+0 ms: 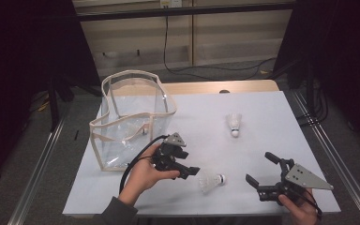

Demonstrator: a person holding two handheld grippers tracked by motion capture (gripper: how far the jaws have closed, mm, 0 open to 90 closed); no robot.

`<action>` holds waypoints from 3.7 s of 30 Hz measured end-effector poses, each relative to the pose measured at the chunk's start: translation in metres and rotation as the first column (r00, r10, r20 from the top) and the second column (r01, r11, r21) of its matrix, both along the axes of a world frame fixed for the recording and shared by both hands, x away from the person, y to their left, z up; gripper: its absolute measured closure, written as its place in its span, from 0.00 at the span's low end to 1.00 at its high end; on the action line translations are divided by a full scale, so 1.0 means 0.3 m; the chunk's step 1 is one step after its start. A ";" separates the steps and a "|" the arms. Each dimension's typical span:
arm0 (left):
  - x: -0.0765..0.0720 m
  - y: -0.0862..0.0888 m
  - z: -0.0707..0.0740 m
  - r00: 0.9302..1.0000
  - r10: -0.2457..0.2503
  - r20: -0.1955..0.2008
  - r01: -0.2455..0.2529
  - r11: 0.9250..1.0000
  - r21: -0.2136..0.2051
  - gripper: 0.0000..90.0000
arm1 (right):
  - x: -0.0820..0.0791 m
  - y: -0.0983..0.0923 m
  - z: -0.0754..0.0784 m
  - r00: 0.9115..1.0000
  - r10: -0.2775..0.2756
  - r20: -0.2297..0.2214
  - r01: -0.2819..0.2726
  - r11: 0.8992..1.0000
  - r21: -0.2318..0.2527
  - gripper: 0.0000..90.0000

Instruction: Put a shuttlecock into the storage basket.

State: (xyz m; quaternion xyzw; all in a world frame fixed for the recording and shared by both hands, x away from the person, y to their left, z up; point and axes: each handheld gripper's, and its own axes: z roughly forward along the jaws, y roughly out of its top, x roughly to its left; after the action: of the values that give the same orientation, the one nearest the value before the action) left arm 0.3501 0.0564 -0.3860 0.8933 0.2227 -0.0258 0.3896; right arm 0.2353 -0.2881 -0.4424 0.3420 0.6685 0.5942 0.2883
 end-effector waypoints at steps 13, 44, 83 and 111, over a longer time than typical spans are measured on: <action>-0.009 -0.018 -0.039 1.000 -0.015 -0.011 0.015 1.000 0.009 0.35 | 0.001 0.000 -0.001 1.000 -0.001 0.000 0.001 1.000 -0.002 0.00; -0.018 -0.074 -0.120 0.997 -0.080 0.006 0.079 0.996 0.050 0.51 | -0.001 0.000 0.000 1.000 -0.001 0.000 0.001 1.000 -0.004 0.00; -0.014 -0.155 -0.166 0.993 -0.117 -0.031 0.117 0.993 0.017 0.74 | -0.001 -0.002 0.000 1.000 -0.001 -0.003 0.001 1.000 -0.004 0.00; 0.003 -0.139 -0.134 0.988 -0.058 -0.146 0.055 0.998 -0.024 1.00 | 0.000 -0.005 -0.001 1.000 -0.004 -0.003 0.004 1.000 -0.008 0.00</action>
State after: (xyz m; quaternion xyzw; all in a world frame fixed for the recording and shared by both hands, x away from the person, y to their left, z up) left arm 0.3510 0.0146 -0.4262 0.8910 0.2251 -0.1049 0.3801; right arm 0.2353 -0.2896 -0.4427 0.3429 0.6706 0.5905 0.2899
